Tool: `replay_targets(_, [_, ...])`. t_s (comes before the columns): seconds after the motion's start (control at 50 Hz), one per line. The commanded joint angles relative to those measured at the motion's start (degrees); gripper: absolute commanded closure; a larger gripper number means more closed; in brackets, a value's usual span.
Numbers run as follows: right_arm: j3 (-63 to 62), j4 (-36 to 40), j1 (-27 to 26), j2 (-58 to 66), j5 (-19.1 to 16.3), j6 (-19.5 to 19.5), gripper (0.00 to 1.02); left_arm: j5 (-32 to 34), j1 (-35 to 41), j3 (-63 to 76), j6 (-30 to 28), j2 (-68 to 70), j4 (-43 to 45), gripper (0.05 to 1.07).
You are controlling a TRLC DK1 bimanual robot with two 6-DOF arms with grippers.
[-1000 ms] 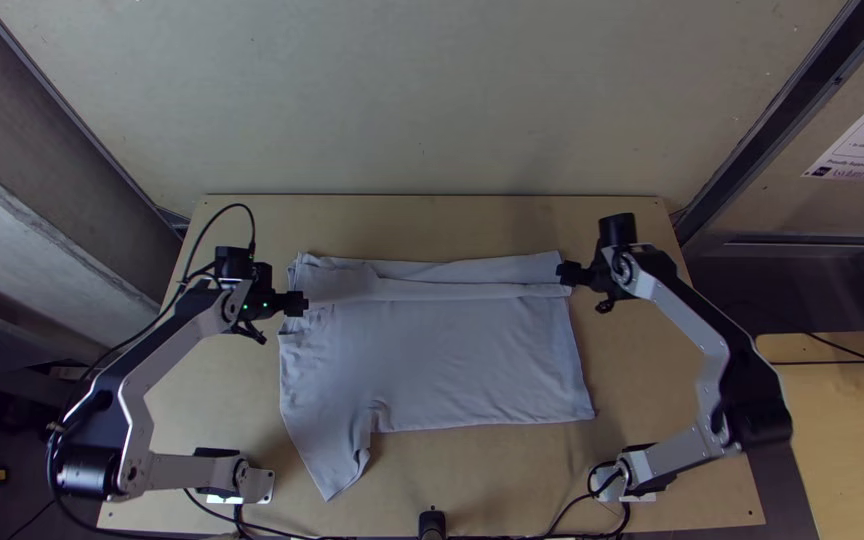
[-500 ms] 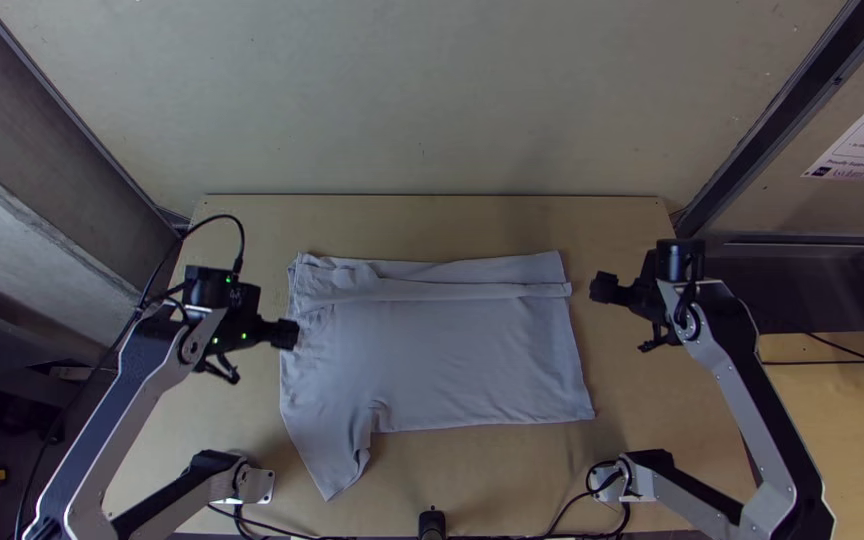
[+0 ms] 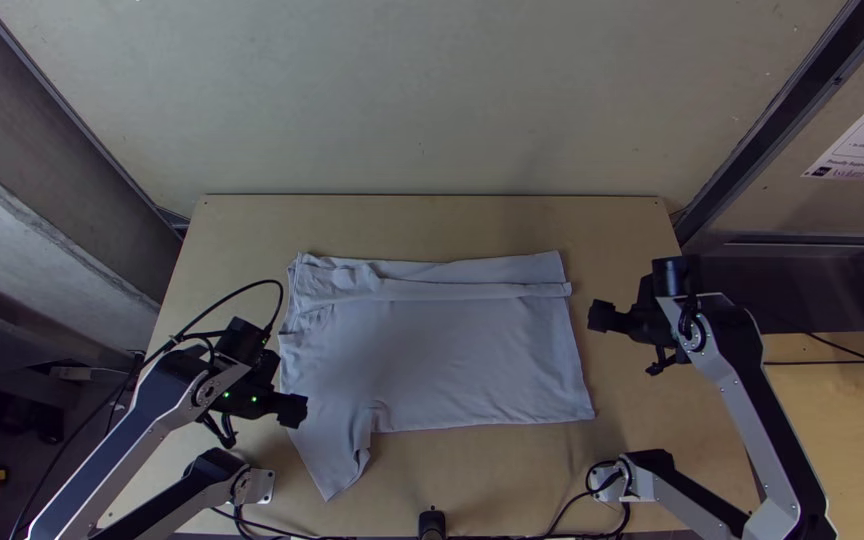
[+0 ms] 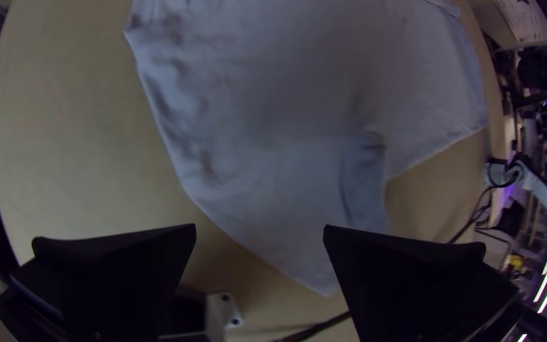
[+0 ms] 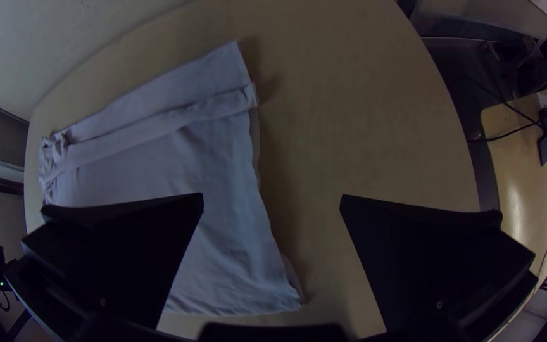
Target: Fold the t-shirt
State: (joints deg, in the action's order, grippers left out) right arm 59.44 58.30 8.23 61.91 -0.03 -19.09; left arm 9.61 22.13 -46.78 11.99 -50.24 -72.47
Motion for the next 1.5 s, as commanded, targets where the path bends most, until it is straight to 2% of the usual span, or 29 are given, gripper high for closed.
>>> replay_targets(0.0, [-1.6, 2.2, 0.9, -0.9, -0.7, -2.5, 0.03, 4.6, 0.5, 2.3, 4.5, -1.2, -1.5, 0.1])
replay_targets(0.12, [-1.8, 3.7, 1.3, -1.1, -1.9, -3.0, 0.03, 5.7, 3.6, 3.6, 5.7, -3.2, -1.2, 0.1])
replay_targets(0.26, [-1.6, 5.0, 1.0, -0.5, -2.5, -5.4, 0.03, 5.3, 7.6, 5.6, 7.6, -5.8, -2.3, 0.11])
replay_targets(0.42, [-1.7, 5.1, 1.0, -0.1, -2.5, -5.4, 0.03, 5.0, 10.2, 8.9, 8.8, -9.8, -2.1, 0.11])
replay_targets(0.52, [-1.8, 4.6, 0.7, 0.1, -2.4, -5.6, 0.04, 2.4, 13.0, 10.3, 8.1, -12.5, 0.2, 0.11])
replay_targets(0.78, [-2.3, 3.3, 0.0, 0.1, -2.4, -5.5, 0.07, 1.6, 14.7, 9.9, 8.7, -20.0, 4.7, 0.11])
replay_targets(0.84, [-2.2, 2.9, -0.1, 0.1, -2.4, -5.5, 0.07, 1.1, 15.0, 9.7, 8.8, -21.4, 5.2, 0.2])
replay_targets(0.9, [-2.4, 2.4, -0.2, 0.1, -2.4, -5.5, 0.07, 0.6, 15.1, 9.9, 8.7, -22.7, 6.3, 0.21])
replay_targets(1.02, [-3.2, 2.0, -0.3, 0.2, -2.4, -5.5, 0.07, 0.3, 15.1, 10.1, 8.2, -24.7, 8.7, 0.37])
replay_targets(1.1, [-4.4, 1.6, -0.3, 0.2, -2.4, -5.5, 0.07, 0.3, 15.8, 10.5, 8.1, -25.4, 10.7, 0.51])
replay_targets(1.18, [-6.4, 1.6, -0.3, 0.7, -2.4, -5.5, 0.07, 0.9, 16.1, 10.3, 7.8, -26.1, 11.4, 0.79])
replay_targets(1.24, [-8.0, 2.4, -0.1, 1.6, -2.3, -5.2, 0.07, 0.9, 16.9, 9.8, 7.8, -25.9, 12.0, 0.9])
replay_targets(1.48, [-14.4, 3.2, 0.5, 3.0, -2.3, -2.9, 0.07, 2.6, 17.9, 8.6, 7.8, -25.0, 11.8, 0.92])
